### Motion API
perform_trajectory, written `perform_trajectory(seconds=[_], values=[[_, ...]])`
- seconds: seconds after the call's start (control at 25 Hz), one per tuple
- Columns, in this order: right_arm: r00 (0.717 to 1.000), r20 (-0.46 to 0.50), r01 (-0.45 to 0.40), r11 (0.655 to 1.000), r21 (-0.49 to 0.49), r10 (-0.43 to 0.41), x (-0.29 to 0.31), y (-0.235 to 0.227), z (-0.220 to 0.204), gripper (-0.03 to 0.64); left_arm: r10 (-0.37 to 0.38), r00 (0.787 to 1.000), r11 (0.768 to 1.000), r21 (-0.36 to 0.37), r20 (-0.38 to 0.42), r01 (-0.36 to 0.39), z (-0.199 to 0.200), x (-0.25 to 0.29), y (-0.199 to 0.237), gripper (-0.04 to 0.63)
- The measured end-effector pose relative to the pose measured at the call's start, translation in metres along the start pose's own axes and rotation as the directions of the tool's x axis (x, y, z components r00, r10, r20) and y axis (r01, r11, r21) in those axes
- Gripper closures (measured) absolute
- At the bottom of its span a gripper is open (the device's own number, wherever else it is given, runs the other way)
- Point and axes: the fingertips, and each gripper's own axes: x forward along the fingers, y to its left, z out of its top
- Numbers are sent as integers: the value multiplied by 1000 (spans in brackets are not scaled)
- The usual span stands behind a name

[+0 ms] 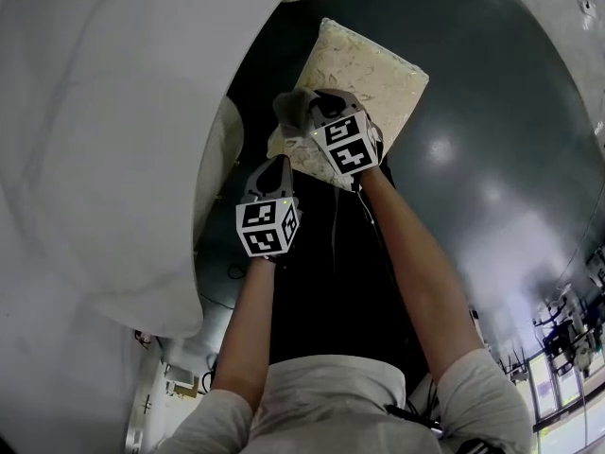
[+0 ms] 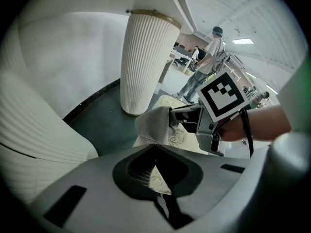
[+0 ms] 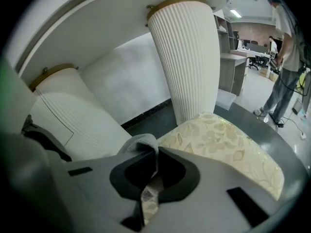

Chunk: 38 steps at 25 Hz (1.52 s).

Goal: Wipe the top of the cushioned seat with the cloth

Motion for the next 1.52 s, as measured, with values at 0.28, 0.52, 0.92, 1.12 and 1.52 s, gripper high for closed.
perform_trajectory(seconds=[0.28,0.52,0.92,1.12,1.52], values=[[1000,14,20,997,78,-21,-18,-24,-18,603,-24,1000,998,64,1,24,11,17,-19,580],[999,16,39,988,146,-42,-37,-39,-42,603,-26,1000,996,81,-11,27,16,27,-34,580],[991,49,98,935,340,-122,-80,-65,-83,603,-83,995,977,191,-51,92,20,39,-80,580],[986,40,130,904,407,-160,-99,-80,-112,603,-108,992,965,233,-72,122,16,50,-104,580],[966,18,211,824,525,-259,-132,-119,-153,603,-160,980,924,332,-117,190,15,58,-147,580]])
